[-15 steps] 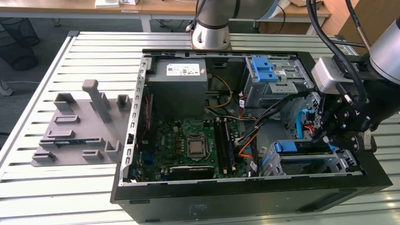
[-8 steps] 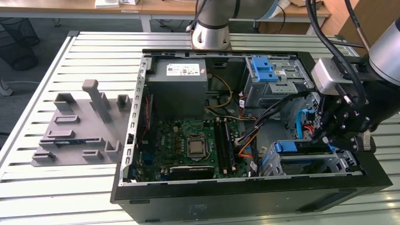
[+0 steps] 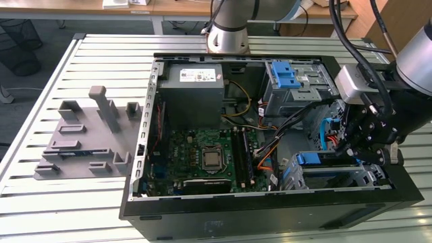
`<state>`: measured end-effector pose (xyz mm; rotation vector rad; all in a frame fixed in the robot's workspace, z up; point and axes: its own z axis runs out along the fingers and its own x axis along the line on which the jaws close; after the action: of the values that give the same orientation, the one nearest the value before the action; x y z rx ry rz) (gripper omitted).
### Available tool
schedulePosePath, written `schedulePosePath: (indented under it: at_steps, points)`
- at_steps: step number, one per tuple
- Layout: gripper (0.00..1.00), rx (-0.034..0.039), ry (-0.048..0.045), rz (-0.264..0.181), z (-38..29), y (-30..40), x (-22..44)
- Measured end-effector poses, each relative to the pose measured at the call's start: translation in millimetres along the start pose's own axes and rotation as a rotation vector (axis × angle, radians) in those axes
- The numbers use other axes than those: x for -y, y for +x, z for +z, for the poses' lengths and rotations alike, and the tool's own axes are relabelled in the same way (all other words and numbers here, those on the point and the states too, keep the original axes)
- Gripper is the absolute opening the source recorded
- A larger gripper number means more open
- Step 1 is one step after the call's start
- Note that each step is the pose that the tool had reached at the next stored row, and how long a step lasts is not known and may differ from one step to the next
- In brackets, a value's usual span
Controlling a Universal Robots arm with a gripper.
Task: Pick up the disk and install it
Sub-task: 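Insert the first disk wire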
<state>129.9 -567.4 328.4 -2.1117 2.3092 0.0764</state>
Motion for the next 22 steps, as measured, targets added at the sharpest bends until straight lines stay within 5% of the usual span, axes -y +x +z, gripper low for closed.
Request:
schedulePosePath:
  at_steps: [6, 15, 17, 19, 22]
  points:
    - [0.17, 0.0012, -0.0003, 0.0, 0.2, 0.0, -0.1]
    - [0.24, 0.0011, -0.0001, 0.0, -11.0, -0.5, -0.4]
    - [0.22, 0.0007, -0.0001, 0.0, -11.3, -0.6, -0.4]
    - [0.11, 0.0008, -0.0001, 0.0, -11.4, -0.5, -0.4]
    - [0.11, 0.0006, -0.0001, 0.0, -11.6, -0.5, -0.4]
